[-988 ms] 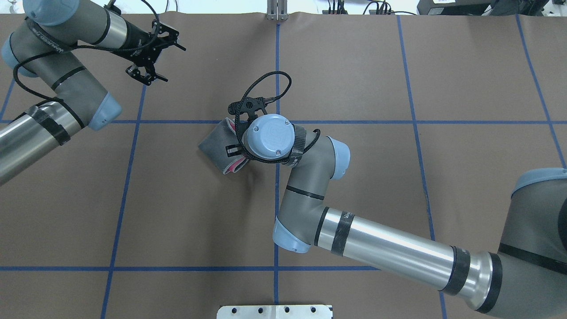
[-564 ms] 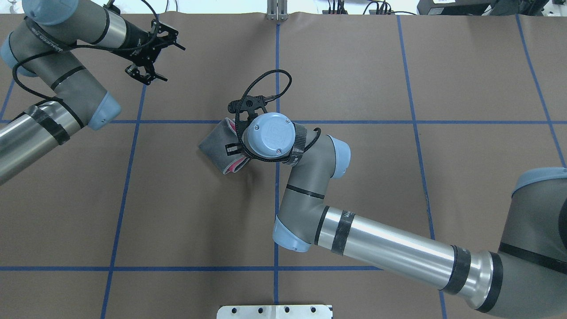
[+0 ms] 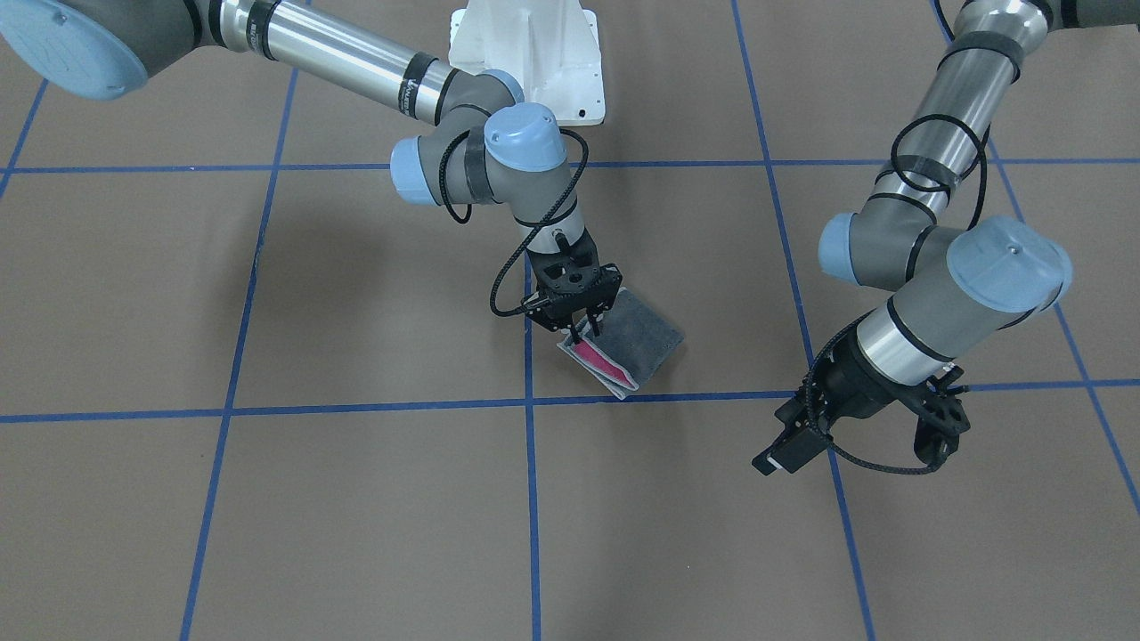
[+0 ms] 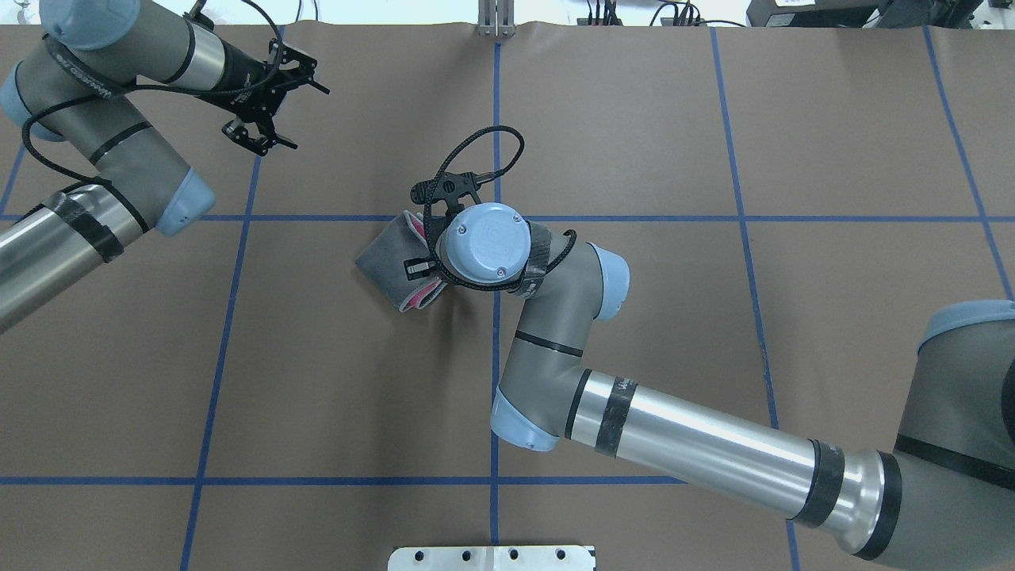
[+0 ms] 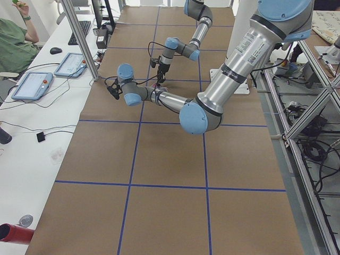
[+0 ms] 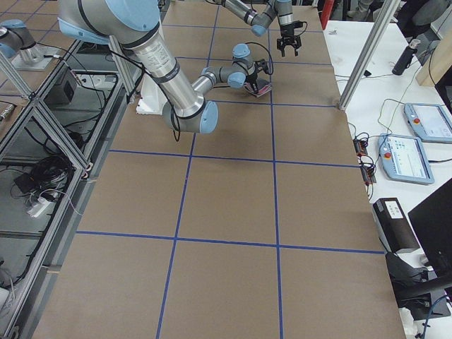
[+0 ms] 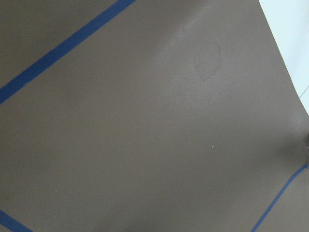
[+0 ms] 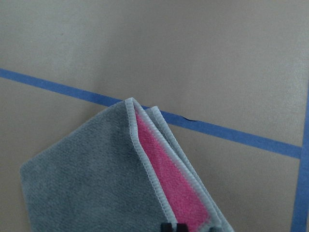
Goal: Fold towel twice with both arms
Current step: 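Grasp the folded towel's top edge with the right gripper and hold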
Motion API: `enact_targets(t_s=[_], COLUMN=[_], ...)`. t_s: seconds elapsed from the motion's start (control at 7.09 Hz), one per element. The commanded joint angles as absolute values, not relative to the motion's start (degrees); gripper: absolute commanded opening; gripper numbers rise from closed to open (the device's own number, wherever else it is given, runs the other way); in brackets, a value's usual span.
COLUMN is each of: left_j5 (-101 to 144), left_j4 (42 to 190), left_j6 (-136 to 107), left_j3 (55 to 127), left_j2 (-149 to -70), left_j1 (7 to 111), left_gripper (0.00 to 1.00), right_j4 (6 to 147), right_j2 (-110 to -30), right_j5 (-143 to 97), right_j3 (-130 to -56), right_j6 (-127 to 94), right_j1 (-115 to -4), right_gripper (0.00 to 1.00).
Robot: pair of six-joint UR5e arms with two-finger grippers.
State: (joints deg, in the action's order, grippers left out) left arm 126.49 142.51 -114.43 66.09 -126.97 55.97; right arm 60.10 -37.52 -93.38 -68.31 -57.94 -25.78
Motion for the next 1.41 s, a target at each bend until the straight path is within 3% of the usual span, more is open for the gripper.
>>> enact_targets(t_s=[0.0,0.42,0.99,1.27], left_j5=[126.47,126.47,126.47,126.47], left_j4=[142.47,142.56,142.56,142.47], left_j6=[-114.43,-114.43,-114.43,-114.35], left_j3=[66.09,66.09,66.09,65.92], left_j2=[-126.91,-126.91,-126.91,-126.91], left_j1=[55.9,55.9,55.9,55.9], left_gripper=[1.0,1.0,1.0,1.0], right_j4=[60.12,60.12,60.12,60.03], right_j2=[-37.44,-37.36,-37.35,-37.27], right_j5=[-93.25,-93.34,-93.34,-93.34], right_j3=[-68.12,-67.85,-67.76,-67.85], right_j6=[-57.92,-58.01,-58.01,-58.01], right_j1=[-25.84,-25.75,-25.75,-25.84], right_gripper=[0.53,0.46,0.0,0.0])
